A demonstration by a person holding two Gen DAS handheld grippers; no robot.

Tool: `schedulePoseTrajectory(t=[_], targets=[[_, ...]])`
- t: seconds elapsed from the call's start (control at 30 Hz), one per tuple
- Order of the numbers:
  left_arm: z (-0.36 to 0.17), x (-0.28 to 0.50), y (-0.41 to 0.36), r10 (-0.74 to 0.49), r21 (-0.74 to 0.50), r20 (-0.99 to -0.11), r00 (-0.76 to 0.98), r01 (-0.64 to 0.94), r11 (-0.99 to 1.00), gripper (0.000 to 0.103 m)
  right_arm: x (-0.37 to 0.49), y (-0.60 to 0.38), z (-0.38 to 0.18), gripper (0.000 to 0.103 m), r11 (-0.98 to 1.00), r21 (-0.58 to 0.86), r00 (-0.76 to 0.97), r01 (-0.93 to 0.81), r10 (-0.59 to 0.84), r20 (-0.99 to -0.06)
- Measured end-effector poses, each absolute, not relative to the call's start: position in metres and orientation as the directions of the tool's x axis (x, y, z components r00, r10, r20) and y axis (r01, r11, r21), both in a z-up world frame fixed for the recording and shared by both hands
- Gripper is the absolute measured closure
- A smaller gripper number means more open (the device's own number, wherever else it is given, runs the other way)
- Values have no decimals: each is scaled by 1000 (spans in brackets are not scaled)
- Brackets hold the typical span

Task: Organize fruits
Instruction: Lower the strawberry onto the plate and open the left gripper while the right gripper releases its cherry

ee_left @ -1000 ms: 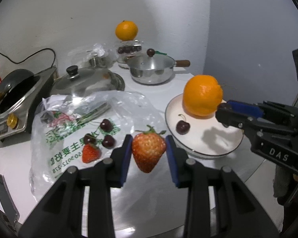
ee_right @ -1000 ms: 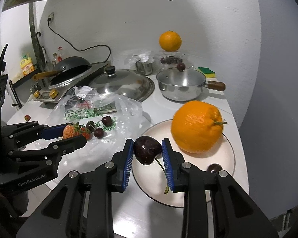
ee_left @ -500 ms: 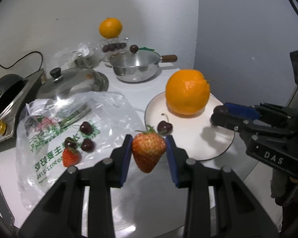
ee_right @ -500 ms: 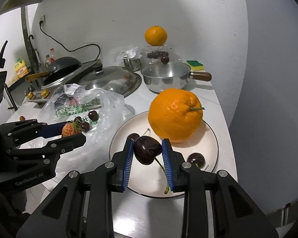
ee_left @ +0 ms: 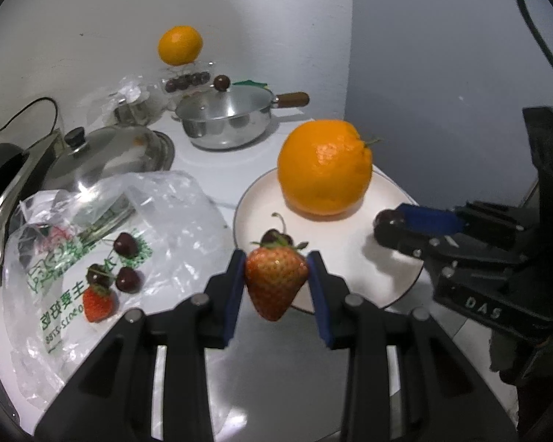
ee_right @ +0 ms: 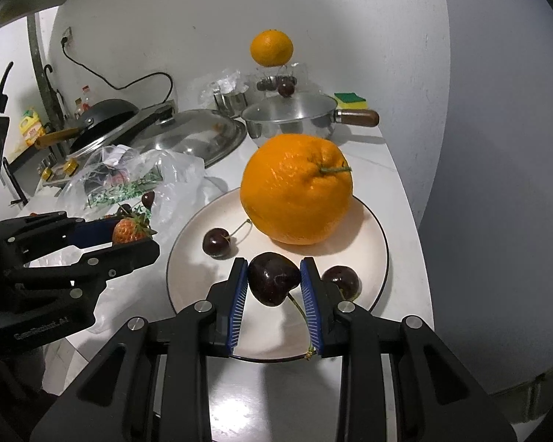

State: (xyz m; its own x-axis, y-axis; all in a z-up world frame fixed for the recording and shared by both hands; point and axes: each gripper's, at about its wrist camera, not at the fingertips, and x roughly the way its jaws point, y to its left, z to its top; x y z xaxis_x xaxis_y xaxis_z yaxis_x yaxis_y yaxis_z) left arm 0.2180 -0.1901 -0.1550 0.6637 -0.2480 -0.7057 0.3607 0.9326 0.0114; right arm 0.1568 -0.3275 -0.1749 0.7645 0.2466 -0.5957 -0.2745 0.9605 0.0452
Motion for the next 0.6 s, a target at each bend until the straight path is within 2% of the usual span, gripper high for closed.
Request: schedulePoseTrajectory(t=[0.6], targets=[[-177, 242, -206, -258, -5, -746, 614, 382, 924, 68, 173, -338, -191, 72, 961, 62, 738, -270, 248, -627]])
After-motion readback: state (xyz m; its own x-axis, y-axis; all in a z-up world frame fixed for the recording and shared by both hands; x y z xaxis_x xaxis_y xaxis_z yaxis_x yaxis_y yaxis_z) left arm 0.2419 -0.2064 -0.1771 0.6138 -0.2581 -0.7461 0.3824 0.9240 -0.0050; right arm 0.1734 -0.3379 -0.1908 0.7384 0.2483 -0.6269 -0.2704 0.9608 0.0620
